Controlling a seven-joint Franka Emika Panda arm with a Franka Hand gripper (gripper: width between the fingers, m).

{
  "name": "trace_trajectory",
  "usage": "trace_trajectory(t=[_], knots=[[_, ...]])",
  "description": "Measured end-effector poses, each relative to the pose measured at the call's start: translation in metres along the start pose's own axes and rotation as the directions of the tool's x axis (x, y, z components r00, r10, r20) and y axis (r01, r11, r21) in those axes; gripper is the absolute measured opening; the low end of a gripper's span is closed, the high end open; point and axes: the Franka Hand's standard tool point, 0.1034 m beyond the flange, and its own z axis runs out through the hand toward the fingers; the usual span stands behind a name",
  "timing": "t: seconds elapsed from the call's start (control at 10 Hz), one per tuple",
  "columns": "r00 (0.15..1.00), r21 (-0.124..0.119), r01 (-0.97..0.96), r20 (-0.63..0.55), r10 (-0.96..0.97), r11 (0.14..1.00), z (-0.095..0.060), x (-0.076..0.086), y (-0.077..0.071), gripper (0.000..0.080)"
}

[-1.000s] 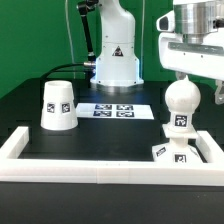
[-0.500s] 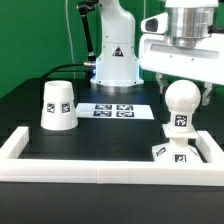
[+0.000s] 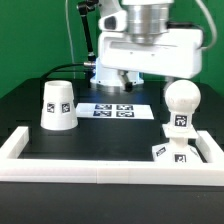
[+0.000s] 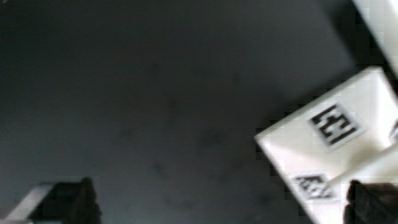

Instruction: Assemble lamp

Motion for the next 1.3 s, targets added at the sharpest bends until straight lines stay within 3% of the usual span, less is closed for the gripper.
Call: trace_trajectory(t=[0.5, 0.8, 1.0, 1.2, 1.3], knots=[[1.000, -0.001, 0.029, 0.002, -0.029, 1.000, 0.002, -0.002, 0.000, 0.0698], [0.984, -0.008, 0.179, 0.004, -0.179, 0.984, 0.000, -0.007, 0.060, 0.0698], [0.972, -0.005, 0.230, -0.038, -0.230, 0.973, -0.001, -0.005, 0.084, 0.0698], [0.949, -0.016, 0.301, -0.089, -0.301, 0.953, -0.004, -0.002, 0.114, 0.0698], [0.950, -0.014, 0.297, -0.096, -0.297, 0.955, -0.007, 0.001, 0.120, 0.0698]])
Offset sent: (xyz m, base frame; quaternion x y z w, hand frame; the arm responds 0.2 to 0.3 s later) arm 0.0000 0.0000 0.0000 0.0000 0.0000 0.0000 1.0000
